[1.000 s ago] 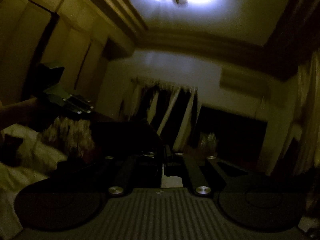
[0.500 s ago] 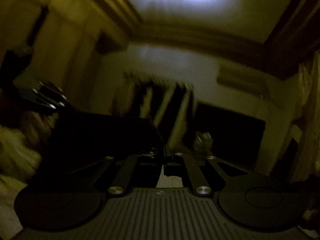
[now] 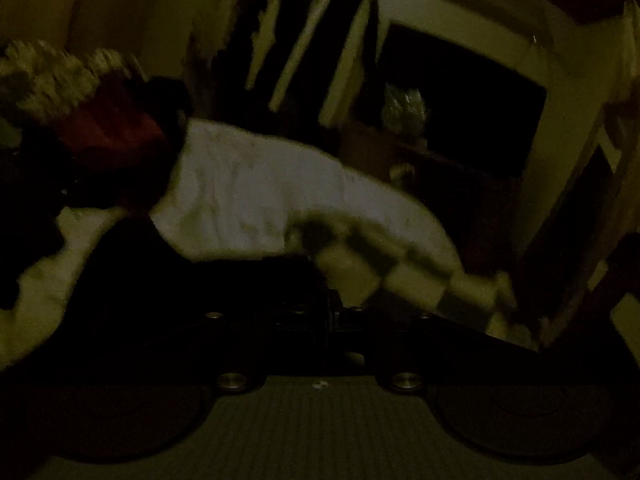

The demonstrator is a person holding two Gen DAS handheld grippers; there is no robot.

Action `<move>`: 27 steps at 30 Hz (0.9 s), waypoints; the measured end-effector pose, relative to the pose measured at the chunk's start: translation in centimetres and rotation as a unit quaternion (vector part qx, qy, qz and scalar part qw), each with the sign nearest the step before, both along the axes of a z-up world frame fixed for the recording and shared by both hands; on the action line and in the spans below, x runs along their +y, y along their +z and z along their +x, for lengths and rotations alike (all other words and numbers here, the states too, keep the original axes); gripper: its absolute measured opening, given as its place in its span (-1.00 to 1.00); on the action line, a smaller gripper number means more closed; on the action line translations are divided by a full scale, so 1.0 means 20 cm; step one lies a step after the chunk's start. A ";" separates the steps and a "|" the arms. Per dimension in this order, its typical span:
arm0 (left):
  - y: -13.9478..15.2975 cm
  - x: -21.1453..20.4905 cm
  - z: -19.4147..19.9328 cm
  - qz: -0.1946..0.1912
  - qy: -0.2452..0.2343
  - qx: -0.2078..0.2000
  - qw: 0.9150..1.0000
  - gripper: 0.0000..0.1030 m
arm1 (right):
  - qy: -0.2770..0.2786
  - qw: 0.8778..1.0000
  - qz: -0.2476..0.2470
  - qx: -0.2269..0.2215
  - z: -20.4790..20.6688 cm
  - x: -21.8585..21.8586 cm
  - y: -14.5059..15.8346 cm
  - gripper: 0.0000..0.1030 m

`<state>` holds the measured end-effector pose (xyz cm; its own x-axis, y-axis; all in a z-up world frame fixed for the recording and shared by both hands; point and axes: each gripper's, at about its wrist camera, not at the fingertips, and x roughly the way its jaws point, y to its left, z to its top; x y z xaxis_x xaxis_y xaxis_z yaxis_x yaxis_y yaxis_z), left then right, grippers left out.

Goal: Fold small clothes

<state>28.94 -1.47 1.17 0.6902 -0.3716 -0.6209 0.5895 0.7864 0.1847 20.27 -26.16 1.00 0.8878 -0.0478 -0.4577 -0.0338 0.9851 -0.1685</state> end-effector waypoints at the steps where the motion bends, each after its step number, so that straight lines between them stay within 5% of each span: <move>1: -0.07 0.01 0.05 0.002 0.011 0.011 1.000 0.25 | -0.003 1.000 0.011 0.008 0.03 0.00 -0.04 -0.22; 3: -0.13 0.06 0.07 -0.001 0.025 0.016 1.000 0.28 | -0.013 1.000 0.020 0.017 0.04 -0.03 -0.07 0.43; 4: -0.13 0.08 0.09 -0.006 0.024 0.020 0.999 0.29 | -0.025 0.999 0.017 0.017 0.02 -0.05 -0.08 0.54; 8: -0.02 0.13 -0.04 0.000 -0.015 0.040 0.999 0.84 | 0.012 0.996 0.081 0.026 -0.25 -0.13 -0.01 0.54; 13: 0.11 0.21 -0.51 0.023 -0.120 0.068 0.990 0.94 | 0.118 0.979 0.148 0.076 -0.79 -0.06 0.07 0.56; 18: 0.08 0.26 -0.97 0.079 -0.206 0.117 0.968 0.94 | 0.255 0.945 0.141 0.151 -1.27 0.21 0.06 0.57; 21: 0.03 0.29 -1.13 0.097 -0.226 0.137 0.960 0.94 | 0.268 0.940 0.115 0.176 -1.44 0.33 0.04 0.56; 25: -0.03 0.30 -1.20 0.092 -0.219 0.145 0.960 0.94 | 0.302 0.922 0.112 0.214 -1.52 0.41 -0.02 0.57; 27: -0.07 0.27 -1.20 0.094 -0.212 0.145 0.962 0.94 | 0.306 0.923 0.071 0.222 -1.55 0.48 -0.05 0.57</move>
<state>4.89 3.97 -0.23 0.2888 -0.4443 -0.8480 0.8978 0.4333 0.0787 -10.77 -16.61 -0.04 0.4521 0.4894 -0.7457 -0.6268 0.7692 0.1248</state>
